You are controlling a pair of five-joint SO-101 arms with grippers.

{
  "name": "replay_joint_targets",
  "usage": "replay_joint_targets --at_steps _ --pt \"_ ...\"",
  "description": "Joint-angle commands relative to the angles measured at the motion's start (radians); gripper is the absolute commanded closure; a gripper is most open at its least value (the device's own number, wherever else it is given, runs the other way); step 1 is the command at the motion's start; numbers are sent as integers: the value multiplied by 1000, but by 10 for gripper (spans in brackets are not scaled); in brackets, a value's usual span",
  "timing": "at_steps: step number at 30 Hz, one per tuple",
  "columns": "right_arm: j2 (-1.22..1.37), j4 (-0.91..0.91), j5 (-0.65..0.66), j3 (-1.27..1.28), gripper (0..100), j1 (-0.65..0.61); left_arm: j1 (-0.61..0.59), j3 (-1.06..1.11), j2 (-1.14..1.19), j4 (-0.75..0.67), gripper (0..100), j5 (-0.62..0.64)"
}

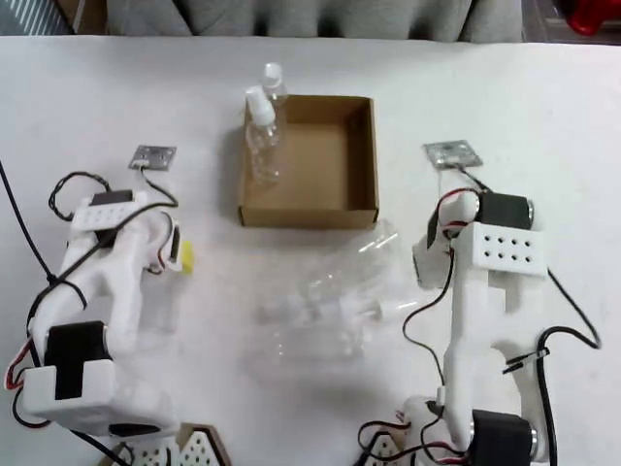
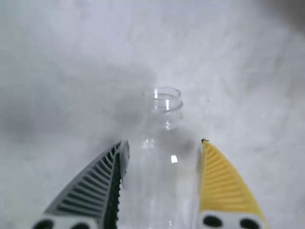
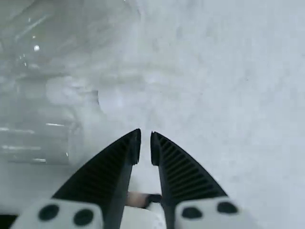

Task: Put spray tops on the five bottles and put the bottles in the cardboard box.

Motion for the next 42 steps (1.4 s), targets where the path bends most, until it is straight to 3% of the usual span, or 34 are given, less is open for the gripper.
replay_joint_targets --at_steps 1,8,22,29,33,37,42 --pt "-25 -153 -301 118 979 -79 -16 -41 -7 -20 977 -12" --pt "-27 -437 -554 325 890 -104 -18 -41 -8 -21 977 -12" --pt "-24 -562 -568 451 883 -113 -15 -43 -10 -25 977 -12" --pt "44 -691 -568 506 883 -193 -15 -43 -10 -25 977 -12" --pt "128 -670 -568 457 893 -206 -19 -43 -10 -23 977 -12" --pt "214 -615 -557 376 988 -200 -19 -43 -10 -23 977 -12" --pt "286 -493 -557 273 982 -119 -19 -43 -10 -21 977 -12"
